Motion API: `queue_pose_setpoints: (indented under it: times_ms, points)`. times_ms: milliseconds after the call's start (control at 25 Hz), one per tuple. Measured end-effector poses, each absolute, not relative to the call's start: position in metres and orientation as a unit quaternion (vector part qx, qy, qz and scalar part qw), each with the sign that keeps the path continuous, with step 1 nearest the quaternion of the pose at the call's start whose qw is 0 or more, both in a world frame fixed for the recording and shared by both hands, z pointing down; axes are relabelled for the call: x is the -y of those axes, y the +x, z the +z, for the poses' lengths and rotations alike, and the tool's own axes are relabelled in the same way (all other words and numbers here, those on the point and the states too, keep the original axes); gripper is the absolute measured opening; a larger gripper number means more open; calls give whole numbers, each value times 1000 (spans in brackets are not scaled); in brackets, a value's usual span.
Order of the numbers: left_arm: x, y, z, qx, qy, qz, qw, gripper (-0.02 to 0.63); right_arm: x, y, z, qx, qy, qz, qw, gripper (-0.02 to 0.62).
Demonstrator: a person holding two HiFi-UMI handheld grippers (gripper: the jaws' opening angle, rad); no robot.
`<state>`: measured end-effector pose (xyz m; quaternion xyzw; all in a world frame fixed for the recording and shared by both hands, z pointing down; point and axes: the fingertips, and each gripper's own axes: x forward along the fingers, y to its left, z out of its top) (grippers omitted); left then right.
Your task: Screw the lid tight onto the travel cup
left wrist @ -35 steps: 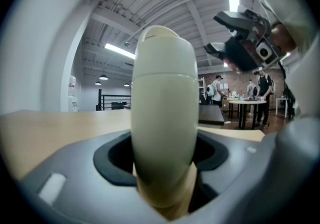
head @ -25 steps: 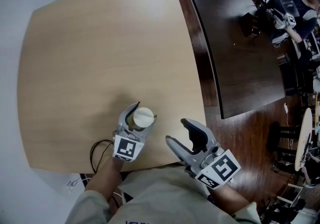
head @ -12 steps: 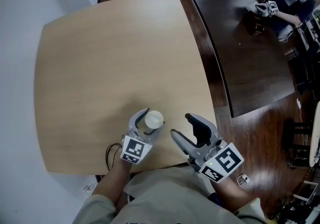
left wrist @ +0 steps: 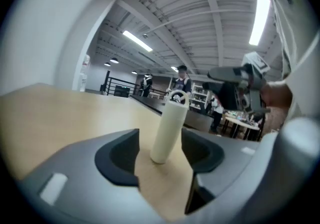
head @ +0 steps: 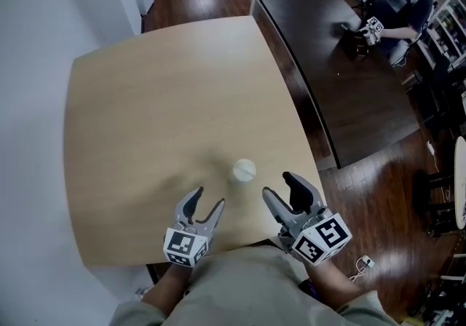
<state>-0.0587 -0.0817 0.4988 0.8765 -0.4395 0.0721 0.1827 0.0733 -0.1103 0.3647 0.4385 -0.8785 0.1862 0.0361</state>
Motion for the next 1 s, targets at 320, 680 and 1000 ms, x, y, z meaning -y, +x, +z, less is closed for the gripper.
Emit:
queue_pose_setpoints:
  times_ms: [320, 680, 1000]
  points:
    - [41, -100, 433, 412, 891, 9, 190, 2, 49, 38, 376, 839, 507, 193, 51, 147]
    - [-7, -76, 416, 364, 914, 20, 175, 2, -23, 16, 391, 841, 505, 175, 81, 54]
    - [-66, -23, 408, 364, 922, 22, 129, 2, -77, 54, 379, 853, 504, 127, 43, 10]
